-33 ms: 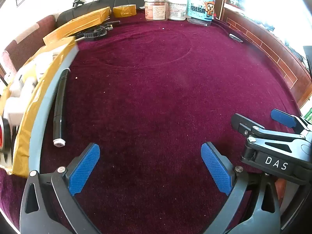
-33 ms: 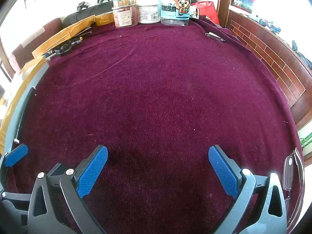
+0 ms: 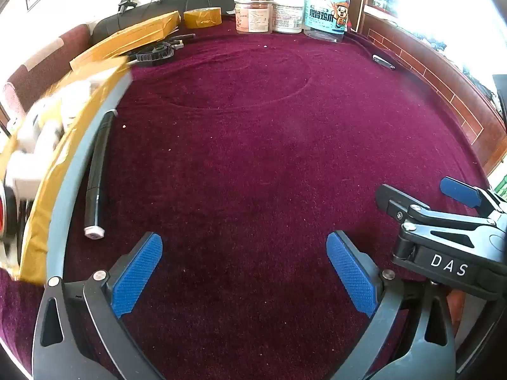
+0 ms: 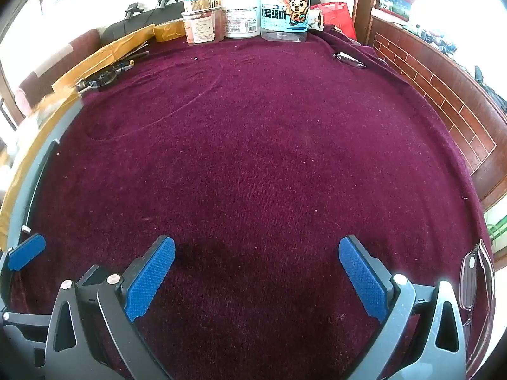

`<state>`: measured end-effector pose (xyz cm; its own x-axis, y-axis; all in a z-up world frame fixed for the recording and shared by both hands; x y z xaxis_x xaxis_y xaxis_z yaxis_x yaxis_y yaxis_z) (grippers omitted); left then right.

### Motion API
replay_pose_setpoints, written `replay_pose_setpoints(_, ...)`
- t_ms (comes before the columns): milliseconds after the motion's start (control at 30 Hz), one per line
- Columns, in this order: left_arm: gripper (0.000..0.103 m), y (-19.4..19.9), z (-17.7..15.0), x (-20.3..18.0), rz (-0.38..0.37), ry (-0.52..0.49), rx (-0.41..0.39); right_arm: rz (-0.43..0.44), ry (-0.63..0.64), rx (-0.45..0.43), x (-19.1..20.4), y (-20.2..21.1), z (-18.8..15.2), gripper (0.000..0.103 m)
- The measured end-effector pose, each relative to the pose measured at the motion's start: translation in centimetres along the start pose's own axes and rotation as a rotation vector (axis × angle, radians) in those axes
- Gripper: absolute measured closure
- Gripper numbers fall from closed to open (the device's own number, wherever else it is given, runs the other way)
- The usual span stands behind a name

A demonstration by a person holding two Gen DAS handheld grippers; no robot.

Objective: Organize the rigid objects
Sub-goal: 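Tip the yellow-taped box to spill its items onto the table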

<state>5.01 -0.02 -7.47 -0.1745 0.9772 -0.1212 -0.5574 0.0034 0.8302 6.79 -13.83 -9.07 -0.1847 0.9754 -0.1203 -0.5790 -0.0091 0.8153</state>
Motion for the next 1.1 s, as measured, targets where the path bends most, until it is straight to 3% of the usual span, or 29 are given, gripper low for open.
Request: replay_pose_setpoints(1100, 0.0, -0.04, 0.06, 0.08, 0.001, -0.002, -0.001, 0.003, -0.002, -0.002, -0.18, 0.01, -0.04, 0.001)
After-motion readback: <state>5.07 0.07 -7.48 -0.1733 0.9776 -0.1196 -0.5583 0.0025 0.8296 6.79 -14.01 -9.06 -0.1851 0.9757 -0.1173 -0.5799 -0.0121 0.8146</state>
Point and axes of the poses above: each gripper's, at about its wrist camera, not at the fingertips, and y roughly against the way its jaws point, x to its left, z to its top, the point moved 9 cm from there along -y, roughly the way its jaws point, and after that the axes turned 13 degrees about y, right-handed, at the moved point
